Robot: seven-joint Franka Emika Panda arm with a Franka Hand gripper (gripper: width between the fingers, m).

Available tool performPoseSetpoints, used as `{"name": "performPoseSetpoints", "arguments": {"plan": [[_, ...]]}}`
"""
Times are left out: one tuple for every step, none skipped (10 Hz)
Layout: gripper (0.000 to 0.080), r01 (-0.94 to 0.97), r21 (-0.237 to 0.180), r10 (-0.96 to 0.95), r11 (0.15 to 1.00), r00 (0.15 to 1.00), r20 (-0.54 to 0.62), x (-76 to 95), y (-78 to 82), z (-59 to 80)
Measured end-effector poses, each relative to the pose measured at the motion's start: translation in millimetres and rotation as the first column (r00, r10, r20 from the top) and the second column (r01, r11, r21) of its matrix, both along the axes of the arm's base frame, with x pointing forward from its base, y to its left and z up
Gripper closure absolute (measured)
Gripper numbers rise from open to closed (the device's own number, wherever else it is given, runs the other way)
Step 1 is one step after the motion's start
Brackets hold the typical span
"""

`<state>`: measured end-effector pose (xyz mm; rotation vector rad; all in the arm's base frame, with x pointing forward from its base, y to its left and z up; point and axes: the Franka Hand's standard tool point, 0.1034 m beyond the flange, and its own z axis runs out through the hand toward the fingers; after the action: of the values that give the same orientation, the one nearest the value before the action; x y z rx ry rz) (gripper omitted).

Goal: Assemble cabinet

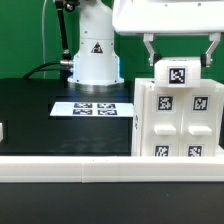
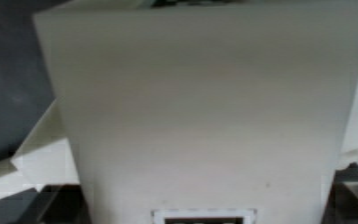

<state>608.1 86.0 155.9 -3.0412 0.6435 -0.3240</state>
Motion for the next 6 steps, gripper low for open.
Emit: {"name": "performPoseSetpoints", "arguments": {"plan": [[0.0242, 0.047, 0.01, -0.047, 0.999, 0.999, -0.002, -0.5, -0.1, 0.2], [0.0242, 0.076, 0.016, -0.076, 0.997, 0.997, -0.005, -1.1, -0.1, 0.3], [0.0242, 0.133, 0.027, -0.132, 0.991, 0.991, -0.01, -2.3, 0.2, 0.3], [0.0242, 0.176, 0.035, -0.176, 0.984, 0.984, -0.014, -3.1, 0.6, 0.4], [0.0242, 0.204, 0.041, -0.204, 0.978, 0.979, -0.018, -3.8, 1.0, 0.2], [0.0242, 0.307, 0.069, -0.306, 0.949, 0.952, -0.027, -6.1, 2.3, 0.1]]}}
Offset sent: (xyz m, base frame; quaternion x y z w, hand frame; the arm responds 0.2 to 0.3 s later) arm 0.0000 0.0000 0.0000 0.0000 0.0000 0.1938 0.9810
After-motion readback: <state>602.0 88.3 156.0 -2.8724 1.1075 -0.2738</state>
